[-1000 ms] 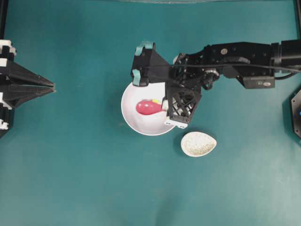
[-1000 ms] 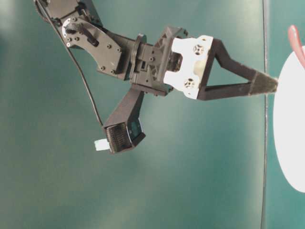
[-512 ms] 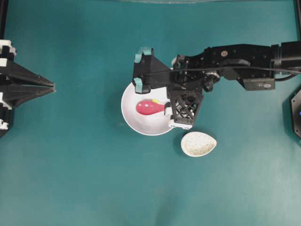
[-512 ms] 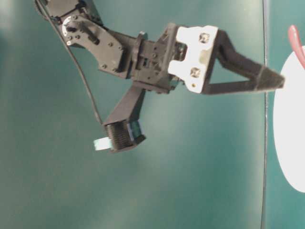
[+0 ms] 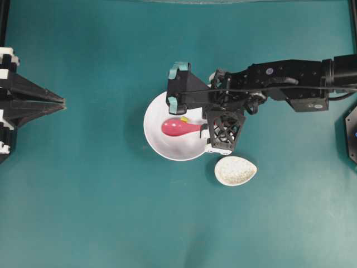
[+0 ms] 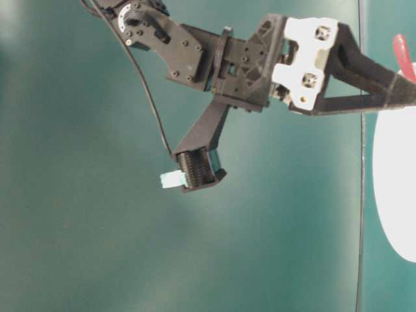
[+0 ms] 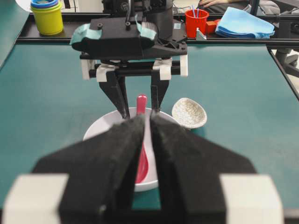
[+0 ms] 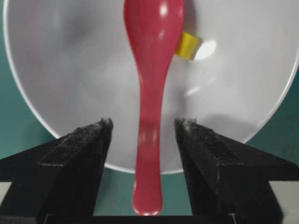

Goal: Scoop the yellow hexagonal prism block from the bowl with a spoon using the right arm.

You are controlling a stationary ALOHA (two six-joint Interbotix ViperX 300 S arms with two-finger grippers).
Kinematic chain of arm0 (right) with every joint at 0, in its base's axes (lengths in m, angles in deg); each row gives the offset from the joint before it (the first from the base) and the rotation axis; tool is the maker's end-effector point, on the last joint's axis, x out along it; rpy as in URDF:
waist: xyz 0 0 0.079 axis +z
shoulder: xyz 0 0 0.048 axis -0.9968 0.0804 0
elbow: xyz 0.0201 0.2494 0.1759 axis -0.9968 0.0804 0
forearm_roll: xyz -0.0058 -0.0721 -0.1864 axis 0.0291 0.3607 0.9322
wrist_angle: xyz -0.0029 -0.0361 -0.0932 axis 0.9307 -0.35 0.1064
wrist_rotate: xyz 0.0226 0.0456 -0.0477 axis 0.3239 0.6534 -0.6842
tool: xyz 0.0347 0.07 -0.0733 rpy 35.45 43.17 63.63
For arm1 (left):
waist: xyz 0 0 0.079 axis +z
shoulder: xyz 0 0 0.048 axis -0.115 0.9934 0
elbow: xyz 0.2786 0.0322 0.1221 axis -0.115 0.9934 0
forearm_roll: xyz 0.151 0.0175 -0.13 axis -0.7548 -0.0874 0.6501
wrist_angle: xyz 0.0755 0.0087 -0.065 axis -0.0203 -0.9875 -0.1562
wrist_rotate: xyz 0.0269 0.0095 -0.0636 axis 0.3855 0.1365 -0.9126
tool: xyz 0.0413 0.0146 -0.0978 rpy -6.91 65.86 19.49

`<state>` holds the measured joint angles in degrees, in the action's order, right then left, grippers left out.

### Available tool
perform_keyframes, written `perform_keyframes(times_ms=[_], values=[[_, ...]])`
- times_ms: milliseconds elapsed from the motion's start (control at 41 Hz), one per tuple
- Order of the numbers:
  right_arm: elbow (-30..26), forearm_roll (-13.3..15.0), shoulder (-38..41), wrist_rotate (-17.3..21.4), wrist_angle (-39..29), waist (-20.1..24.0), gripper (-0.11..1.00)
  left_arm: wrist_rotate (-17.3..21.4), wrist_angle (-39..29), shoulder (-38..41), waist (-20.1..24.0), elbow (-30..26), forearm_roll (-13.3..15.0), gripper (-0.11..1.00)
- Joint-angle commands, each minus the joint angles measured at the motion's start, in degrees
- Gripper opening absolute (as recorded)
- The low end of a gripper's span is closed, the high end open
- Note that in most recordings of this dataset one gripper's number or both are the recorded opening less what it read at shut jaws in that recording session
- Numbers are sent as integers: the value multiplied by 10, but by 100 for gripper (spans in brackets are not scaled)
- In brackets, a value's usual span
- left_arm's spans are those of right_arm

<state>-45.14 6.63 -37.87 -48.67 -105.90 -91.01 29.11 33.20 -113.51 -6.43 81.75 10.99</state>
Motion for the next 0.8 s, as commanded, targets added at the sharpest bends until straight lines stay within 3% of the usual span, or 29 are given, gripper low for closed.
perform_keyframes(times_ms=[0, 780], values=[[-1, 2, -20, 0, 10, 1, 59, -1, 7, 3, 0, -16, -1, 14], [18, 2, -20, 8, 47, 1, 52, -1, 7, 3, 0, -17, -1, 14]])
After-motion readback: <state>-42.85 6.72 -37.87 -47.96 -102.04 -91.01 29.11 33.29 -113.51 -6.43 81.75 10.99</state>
